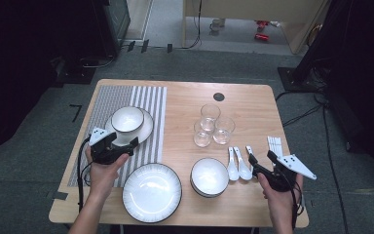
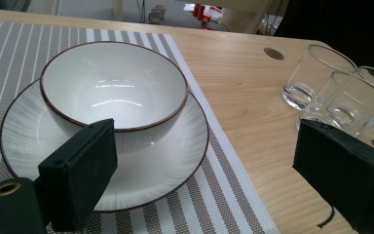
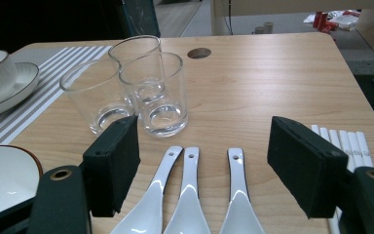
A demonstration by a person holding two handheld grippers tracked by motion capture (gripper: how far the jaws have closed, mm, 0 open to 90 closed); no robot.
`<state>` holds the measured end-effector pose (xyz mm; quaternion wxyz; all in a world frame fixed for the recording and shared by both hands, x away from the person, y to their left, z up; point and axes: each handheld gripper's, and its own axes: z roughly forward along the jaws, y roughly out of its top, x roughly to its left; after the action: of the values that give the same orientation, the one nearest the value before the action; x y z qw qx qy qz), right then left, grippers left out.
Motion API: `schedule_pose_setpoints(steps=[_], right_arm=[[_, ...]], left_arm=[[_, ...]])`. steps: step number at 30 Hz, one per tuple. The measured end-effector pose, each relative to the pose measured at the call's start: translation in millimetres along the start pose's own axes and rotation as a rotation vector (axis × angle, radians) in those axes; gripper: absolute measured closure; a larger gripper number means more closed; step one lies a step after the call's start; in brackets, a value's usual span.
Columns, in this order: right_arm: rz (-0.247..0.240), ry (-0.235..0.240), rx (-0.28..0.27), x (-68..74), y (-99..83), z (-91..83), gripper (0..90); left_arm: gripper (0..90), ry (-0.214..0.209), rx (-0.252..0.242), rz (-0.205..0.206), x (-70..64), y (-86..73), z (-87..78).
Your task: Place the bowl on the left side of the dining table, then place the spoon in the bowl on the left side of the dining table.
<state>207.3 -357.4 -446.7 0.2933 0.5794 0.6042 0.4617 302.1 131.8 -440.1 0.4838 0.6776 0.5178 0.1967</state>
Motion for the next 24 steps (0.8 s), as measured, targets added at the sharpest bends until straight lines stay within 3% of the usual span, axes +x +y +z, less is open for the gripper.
schedule_pose_setpoints(steps=[5, 13, 20, 24], right_arm=[[0.001, -0.013, -0.001, -3.0, -0.3, -0.5, 28.6], [0.009, -0.022, -0.002, -8.1, 0.5, -1.8, 29.8], [0.011, -0.050, 0.002, -18.1, 0.8, -2.8, 30.4], [0.013, -0.054, 0.010, -26.0, -1.1, -2.4, 35.6]], left_arm=[[9.0, -0.016, 0.001, 0.037, -4.6, -1.1, -2.2], [9.1, -0.036, 0.002, 0.016, -6.8, -1.0, -5.0], [9.1, -0.063, -0.003, 0.030, -13.9, -2.2, -4.6], [9.1, -0.077, 0.000, 0.043, -20.4, -3.3, -4.0]])
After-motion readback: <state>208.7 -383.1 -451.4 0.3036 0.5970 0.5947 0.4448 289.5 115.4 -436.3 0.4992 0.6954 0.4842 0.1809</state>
